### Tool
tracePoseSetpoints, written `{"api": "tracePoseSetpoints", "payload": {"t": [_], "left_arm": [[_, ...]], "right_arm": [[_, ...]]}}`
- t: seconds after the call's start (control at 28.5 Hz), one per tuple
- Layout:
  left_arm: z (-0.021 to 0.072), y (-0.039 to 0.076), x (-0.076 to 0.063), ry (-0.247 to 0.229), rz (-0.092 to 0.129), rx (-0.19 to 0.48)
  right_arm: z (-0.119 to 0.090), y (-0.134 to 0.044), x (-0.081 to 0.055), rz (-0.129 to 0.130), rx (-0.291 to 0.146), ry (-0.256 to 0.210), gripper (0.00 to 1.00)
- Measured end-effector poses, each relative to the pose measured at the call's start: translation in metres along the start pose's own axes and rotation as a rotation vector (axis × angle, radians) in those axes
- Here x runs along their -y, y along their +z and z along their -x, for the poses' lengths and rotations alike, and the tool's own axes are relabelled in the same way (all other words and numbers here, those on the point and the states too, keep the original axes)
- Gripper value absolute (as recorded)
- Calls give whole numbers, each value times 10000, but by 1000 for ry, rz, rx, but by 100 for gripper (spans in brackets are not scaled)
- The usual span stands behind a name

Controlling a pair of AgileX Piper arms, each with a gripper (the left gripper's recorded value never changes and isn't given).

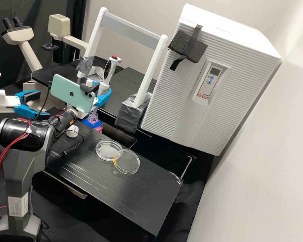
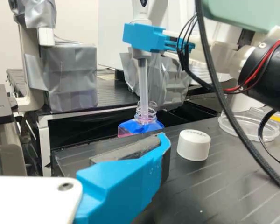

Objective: Use the pipette

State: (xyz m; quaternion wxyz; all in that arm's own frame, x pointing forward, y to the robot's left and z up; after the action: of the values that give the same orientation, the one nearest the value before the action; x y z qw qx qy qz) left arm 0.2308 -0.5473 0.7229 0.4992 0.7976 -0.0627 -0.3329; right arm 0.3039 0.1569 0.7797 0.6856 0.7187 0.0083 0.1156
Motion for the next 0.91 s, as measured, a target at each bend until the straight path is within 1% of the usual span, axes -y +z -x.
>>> {"api": "tracePoseSetpoints", "payload": {"t": [0.07, 0.14, 0.28, 0.35, 0.39, 0.49, 0.56, 0.6, 0.67, 0.74, 0.91], "left_arm": [[1, 8, 6, -2, 1, 2], [3, 23, 18, -6, 3, 6], [34, 17, 65, -21, 8, -3], [35, 20, 70, -20, 12, -7], [34, 29, 72, -20, 14, -6], [42, 49, 89, -20, 21, -2], [51, 63, 106, -25, 10, 2], [54, 66, 112, -26, 5, 2], [64, 72, 125, -30, 4, 4], [66, 86, 135, -34, 4, 9], [62, 124, 146, -36, 2, 25]], "right_arm": [[24, -20, -40, -5, -5, 4, 0], [45, -68, -113, -17, -18, 19, 0], [95, -195, -301, -47, -57, 64, 0], [127, -254, -395, -62, -76, 85, 0], [163, -291, -467, -73, -89, 101, 0], [238, -358, -605, -93, -114, 130, 0], [303, -387, -712, -105, -129, 154, 0], [337, -386, -760, -106, -133, 164, 0], [398, -376, -840, -109, -137, 182, 0], [465, -336, -940, -98, -131, 209, 0], [600, -208, -1070, -47, -93, 232, 0]]}}
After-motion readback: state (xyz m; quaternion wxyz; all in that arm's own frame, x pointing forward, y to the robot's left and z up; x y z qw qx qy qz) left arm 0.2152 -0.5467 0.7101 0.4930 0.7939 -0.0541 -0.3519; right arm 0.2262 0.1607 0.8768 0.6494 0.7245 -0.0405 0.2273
